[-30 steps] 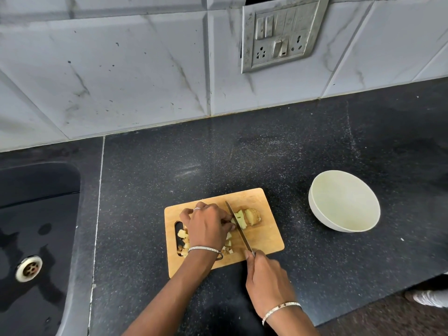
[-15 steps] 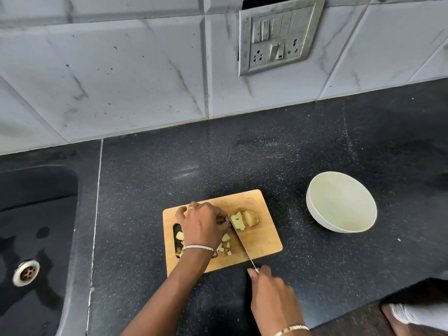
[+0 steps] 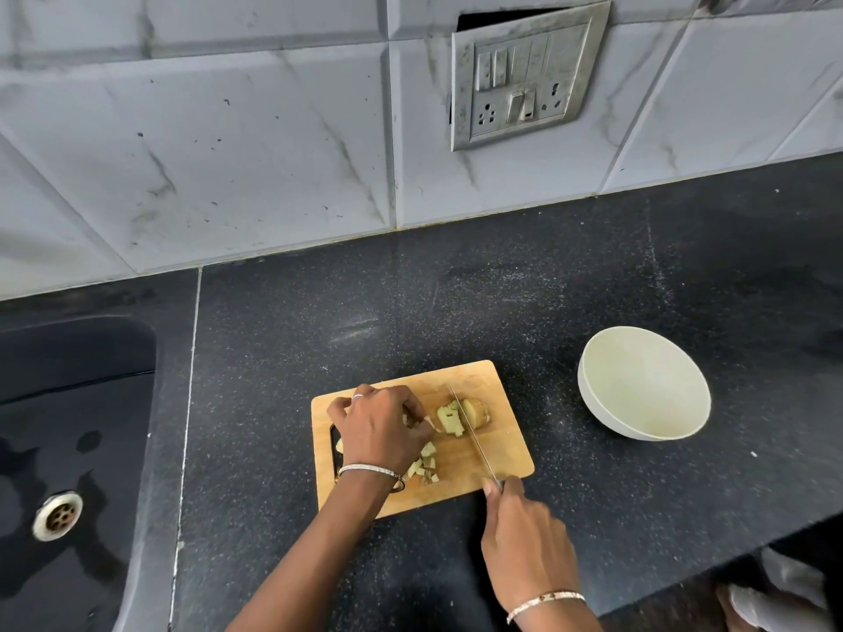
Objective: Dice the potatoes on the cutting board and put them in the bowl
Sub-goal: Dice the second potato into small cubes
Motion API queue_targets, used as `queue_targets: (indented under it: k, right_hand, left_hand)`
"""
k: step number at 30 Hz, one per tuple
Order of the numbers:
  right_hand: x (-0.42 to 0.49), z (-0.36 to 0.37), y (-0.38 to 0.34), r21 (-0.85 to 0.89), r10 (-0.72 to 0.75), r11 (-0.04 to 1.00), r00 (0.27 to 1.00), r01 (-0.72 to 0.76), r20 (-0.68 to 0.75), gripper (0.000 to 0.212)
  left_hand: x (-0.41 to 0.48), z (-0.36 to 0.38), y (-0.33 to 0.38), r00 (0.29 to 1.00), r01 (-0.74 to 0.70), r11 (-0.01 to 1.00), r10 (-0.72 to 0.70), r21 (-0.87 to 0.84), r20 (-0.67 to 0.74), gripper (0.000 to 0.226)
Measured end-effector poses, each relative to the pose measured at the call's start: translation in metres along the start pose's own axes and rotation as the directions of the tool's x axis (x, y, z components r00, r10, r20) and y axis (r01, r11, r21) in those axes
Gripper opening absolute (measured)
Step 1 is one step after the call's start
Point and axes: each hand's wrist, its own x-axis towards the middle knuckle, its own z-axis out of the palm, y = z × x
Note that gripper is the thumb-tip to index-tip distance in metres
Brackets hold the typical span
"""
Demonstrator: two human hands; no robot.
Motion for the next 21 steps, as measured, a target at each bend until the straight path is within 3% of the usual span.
queue_targets:
  k: [9,21]
  right_hand:
    - [-0.001,0.009,0.004,0.039,-0.03,0.999,0.995,0.026,0.095,0.036]
    - [-0.007,0.01,0.014,0.185,-0.126,0.978,0.981,0.098,0.15,0.038]
  left_hand:
    - [0.0,-0.002,-0.001,0.999,-0.051,0.99,0.052,-0.134,0.0,0.01]
    - [0.003,-0.014,-0.009,0.996,-0.044,0.998,0.048,0.047,-0.07,0.016]
